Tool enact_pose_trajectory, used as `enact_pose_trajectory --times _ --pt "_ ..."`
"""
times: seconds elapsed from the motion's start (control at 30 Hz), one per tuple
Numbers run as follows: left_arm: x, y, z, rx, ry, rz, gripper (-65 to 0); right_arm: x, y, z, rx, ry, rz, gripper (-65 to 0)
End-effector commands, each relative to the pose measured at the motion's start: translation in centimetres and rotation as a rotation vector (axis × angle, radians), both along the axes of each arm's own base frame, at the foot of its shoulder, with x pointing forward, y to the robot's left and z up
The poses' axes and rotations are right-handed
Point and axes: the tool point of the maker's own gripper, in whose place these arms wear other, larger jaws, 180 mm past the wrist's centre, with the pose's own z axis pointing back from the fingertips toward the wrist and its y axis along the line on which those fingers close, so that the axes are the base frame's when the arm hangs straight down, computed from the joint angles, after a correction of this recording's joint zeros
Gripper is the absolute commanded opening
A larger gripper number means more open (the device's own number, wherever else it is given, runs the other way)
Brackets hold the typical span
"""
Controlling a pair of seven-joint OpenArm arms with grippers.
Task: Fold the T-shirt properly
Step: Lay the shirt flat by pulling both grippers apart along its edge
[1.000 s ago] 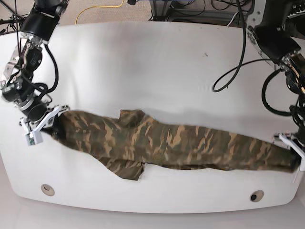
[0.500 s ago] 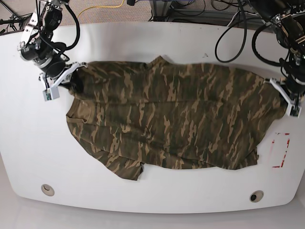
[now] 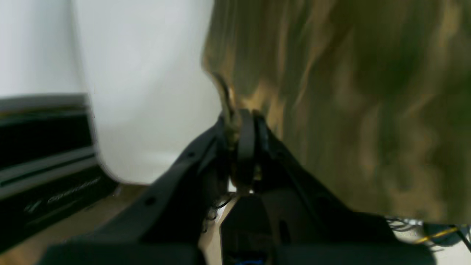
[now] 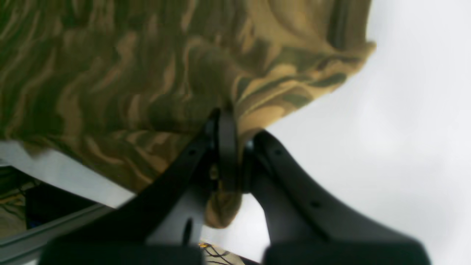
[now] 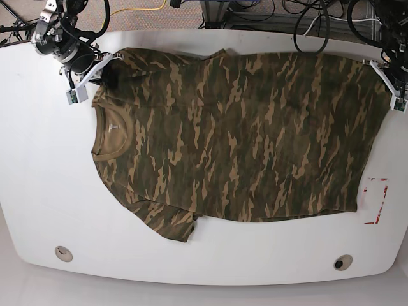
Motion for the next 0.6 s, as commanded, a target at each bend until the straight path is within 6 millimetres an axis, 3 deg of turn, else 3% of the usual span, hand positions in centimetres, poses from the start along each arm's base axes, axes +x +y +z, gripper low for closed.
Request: enact_pose_trajectory --times 0.0,0.23,0.57 --pt "-0.5 0.4 0.5 0.027 0.005 -0.006 -65.0 -0.1 -0.2 0.6 -0.004 -0.023 0.002 -65.0" --pt "-1.6 0.5 -0.1 0.027 0.041 -0.006 -65.0 -0.6 -0.3 0.3 -0.005 -0.007 0.003 -65.0" --pt "-3.6 0.6 -0.9 0.030 0.099 -0.005 -65.0 -2.7 -0.3 -0.7 -0.004 0.051 -0.002 -65.0"
